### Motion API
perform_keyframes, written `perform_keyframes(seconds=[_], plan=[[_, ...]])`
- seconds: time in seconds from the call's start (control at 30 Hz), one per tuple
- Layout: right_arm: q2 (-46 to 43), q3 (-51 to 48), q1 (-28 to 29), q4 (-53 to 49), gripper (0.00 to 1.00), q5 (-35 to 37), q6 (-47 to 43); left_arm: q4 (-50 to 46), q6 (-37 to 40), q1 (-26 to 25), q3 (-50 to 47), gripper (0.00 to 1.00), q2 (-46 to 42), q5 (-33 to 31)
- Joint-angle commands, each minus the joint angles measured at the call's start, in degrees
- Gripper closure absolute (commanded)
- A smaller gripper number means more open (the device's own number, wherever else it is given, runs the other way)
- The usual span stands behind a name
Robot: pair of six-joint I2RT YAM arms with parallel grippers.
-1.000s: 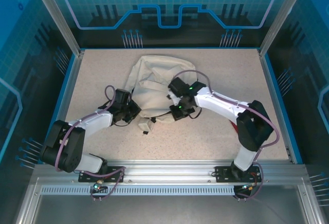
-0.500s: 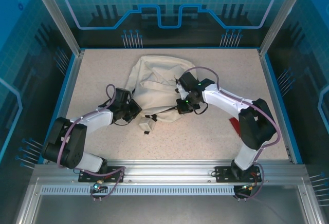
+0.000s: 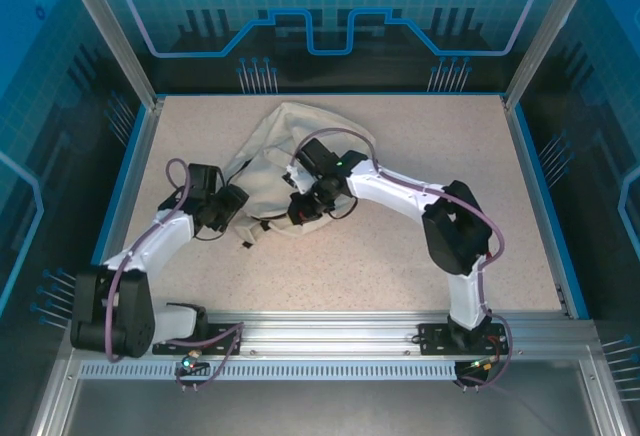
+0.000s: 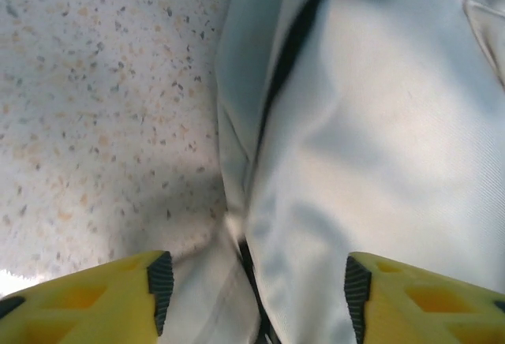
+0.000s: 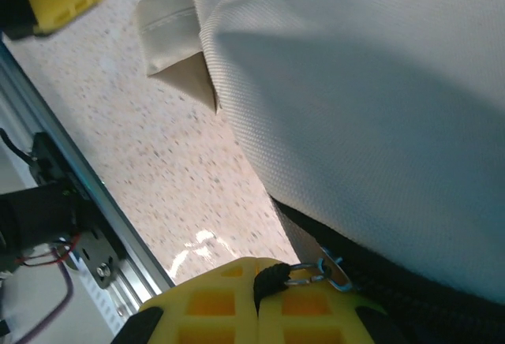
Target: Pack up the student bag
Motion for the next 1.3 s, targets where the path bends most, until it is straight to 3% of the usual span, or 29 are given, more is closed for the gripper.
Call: perform_keyframes(seconds=[0.0, 0.13, 0.23, 0.67, 0.83, 1.03, 1.27], plan=[[2.44, 4.01, 0.75, 2.28, 1.00, -3.81, 0.74, -3.69, -2.04, 0.16, -1.07, 0.35, -4.28, 4.18], [2.99, 4.58, 0.83, 3.34, 1.00, -6.34, 0.69, 3.78, -8.28, -0.41, -4.73, 0.32, -6.03, 13.14], [2.04, 2.92, 0.83, 4.24, 1.00, -7.20, 0.90, 10.26, -13.31, -2.42, -6.12, 0.29, -4.80, 16.30], [-1.66, -2.42, 0.81, 6.07, 1.00, -8.02, 1.63, 24.99, -25.64, -9.64, -7.93, 0.32, 6.09, 12.39], [-2.50, -3.61, 0.84, 3.73, 1.00, -5.12, 1.11, 24.36, -25.37, -9.96, -8.08, 0.60, 7.47, 9.00], [-3.01, -5.48, -0.06, -5.77, 1.00, 7.27, 0.94, 20.64, -22.08, -9.96, -8.10, 0.98, 7.99, 4.66], [-2.11, -8.25, -3.81, -8.49, 1.00, 13.06, 3.36, 19.87, -19.90, -9.35, -9.57, 1.00, 10.16, 3.43]])
